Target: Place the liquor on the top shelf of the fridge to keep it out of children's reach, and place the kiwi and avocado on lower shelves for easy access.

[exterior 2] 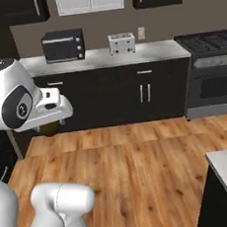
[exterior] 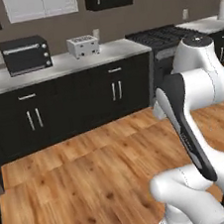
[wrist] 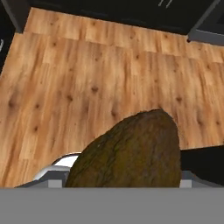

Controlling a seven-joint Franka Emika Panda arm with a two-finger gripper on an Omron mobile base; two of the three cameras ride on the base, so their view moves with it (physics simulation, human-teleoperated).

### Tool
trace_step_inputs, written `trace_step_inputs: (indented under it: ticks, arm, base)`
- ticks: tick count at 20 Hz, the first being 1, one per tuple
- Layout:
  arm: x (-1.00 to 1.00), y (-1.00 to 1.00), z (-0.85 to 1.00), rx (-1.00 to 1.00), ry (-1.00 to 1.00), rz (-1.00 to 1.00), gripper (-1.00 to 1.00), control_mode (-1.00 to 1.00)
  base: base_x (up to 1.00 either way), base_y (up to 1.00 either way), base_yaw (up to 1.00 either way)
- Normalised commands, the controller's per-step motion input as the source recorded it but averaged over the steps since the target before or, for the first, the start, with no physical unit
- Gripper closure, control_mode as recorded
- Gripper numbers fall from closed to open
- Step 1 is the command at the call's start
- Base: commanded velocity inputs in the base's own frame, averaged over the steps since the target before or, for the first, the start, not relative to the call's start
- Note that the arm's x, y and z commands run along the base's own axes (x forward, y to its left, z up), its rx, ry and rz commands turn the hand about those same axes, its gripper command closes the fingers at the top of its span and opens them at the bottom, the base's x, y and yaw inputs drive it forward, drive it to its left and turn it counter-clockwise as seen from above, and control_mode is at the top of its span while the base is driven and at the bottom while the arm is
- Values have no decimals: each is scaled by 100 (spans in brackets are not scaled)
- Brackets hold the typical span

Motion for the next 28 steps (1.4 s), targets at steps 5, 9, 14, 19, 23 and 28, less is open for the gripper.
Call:
trace_step_inputs:
  ticks: [5, 9, 14, 19, 23, 28]
  arm:
    - [0, 0, 0, 0, 0, 0, 100, 100]
    - [0, 0, 0, 0, 0, 0, 100, 100]
    - [0, 0, 0, 0, 0, 0, 100, 100]
    - [0, 0, 0, 0, 0, 0, 100, 100]
    - [0, 0, 0, 0, 0, 0, 100, 100]
    - [0, 0, 0, 0, 0, 0, 100, 100]
  base:
    - [13, 34, 81]
    - [19, 29, 80]
    - [24, 24, 79]
    - [13, 25, 79]
    - [0, 44, 79]
    - [-13, 70, 76]
